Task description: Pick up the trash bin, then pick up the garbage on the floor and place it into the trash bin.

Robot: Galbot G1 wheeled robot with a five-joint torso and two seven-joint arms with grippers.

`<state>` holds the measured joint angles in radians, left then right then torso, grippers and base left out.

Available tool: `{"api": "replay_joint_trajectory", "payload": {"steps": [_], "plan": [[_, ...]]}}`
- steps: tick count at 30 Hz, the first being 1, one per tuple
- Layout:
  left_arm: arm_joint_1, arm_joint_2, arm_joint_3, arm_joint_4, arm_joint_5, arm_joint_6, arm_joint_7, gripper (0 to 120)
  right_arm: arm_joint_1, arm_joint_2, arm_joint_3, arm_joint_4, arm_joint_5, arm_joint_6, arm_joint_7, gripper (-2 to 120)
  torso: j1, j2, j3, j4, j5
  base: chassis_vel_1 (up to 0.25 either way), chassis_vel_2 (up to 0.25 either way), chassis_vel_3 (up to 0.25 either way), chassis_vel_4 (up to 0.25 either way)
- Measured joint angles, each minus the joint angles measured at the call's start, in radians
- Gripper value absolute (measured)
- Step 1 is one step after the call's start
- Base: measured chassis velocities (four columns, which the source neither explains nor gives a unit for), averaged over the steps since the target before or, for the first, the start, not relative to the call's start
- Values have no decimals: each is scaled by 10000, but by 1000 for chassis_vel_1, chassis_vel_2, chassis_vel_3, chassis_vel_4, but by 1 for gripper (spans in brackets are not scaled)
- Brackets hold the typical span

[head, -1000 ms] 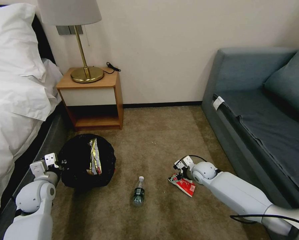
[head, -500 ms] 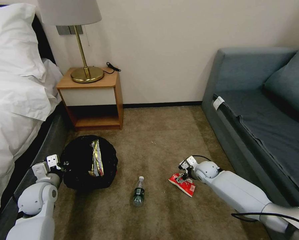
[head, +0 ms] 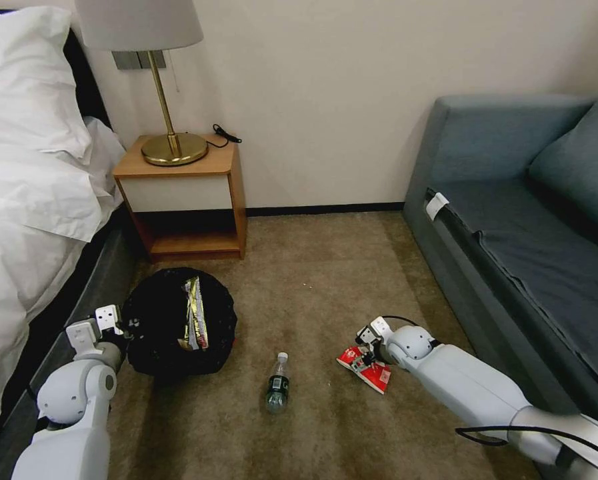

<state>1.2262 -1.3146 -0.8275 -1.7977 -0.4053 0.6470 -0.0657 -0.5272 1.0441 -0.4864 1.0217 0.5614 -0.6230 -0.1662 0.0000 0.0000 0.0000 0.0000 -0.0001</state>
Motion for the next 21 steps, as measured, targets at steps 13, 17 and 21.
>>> {"api": "replay_joint_trajectory", "payload": {"steps": [13,17,21], "plan": [[-39,214,5,109,-239,60,0,2,0,283,113,-318,-268,-358,-506,54,0,0,0,0,0,0,0,0,0],[45,309,-47,145,-352,33,16,2,-40,460,147,-527,-494,-350,-634,42,0,0,-1,-1,-2,0,0,0,0],[39,401,-99,222,-411,4,19,2,-7,758,160,-823,-688,-289,-810,28,0,0,-1,-1,-4,0,0,0,0]]}}
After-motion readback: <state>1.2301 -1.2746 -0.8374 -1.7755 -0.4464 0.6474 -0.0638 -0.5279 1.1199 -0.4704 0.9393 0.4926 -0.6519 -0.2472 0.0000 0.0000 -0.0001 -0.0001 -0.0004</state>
